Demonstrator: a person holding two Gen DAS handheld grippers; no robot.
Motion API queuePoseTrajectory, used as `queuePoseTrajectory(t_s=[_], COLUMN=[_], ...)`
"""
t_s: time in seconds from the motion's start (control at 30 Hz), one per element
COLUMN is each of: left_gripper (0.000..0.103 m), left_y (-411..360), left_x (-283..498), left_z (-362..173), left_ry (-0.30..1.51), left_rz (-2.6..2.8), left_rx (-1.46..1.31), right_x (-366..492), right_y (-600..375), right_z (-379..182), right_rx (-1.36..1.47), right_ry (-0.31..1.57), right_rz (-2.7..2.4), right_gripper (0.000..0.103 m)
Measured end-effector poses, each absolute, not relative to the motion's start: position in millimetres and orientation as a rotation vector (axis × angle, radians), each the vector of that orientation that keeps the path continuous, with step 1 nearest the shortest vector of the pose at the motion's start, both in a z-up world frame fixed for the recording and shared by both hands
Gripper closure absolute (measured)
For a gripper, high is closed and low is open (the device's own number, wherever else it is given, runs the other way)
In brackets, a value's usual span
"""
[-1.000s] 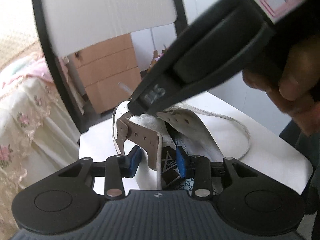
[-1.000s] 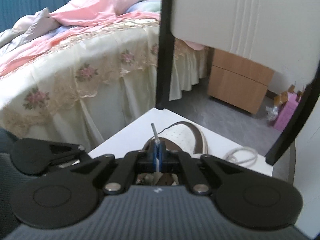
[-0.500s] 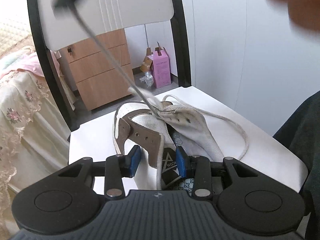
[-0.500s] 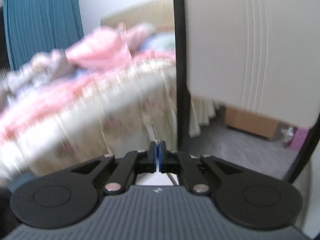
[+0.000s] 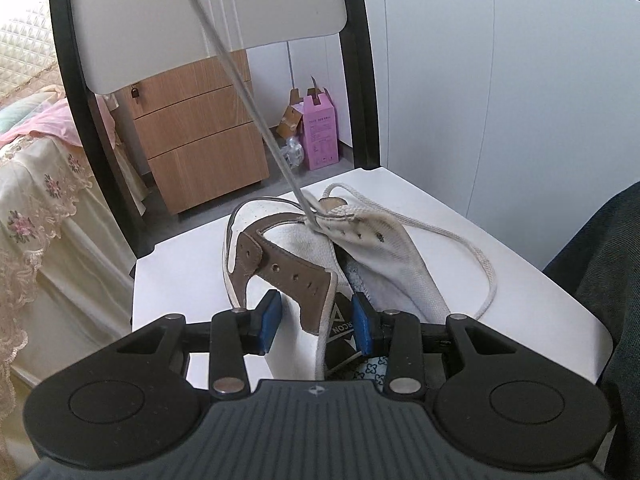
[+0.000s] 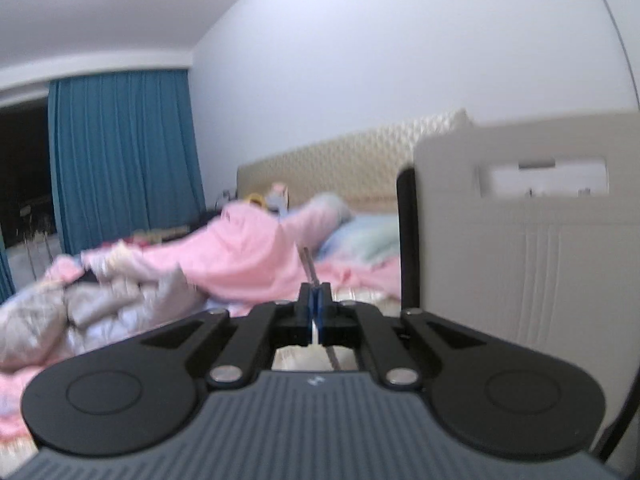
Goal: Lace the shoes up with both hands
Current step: 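Pull the lace up through the eyelet with the right gripper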
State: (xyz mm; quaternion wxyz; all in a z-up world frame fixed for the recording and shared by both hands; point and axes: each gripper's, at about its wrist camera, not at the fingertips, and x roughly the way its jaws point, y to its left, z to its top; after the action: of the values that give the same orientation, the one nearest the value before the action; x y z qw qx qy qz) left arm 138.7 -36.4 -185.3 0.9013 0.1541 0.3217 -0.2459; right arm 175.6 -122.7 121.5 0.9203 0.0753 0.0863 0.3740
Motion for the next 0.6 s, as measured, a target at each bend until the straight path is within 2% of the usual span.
queuePoseTrajectory(t_s=[0.6], left_gripper=[0.062], left_y=[-40], left_x=[145], left_z=[-187], left_ry=[0.693], left_rz=[-0.512], left_rx=[0.314], right_x=[174], right_y=[-110], right_z=[259], right_rx=[0.149], right_ry=[-0.143], right_rz=[0.756], right_gripper=[0.101])
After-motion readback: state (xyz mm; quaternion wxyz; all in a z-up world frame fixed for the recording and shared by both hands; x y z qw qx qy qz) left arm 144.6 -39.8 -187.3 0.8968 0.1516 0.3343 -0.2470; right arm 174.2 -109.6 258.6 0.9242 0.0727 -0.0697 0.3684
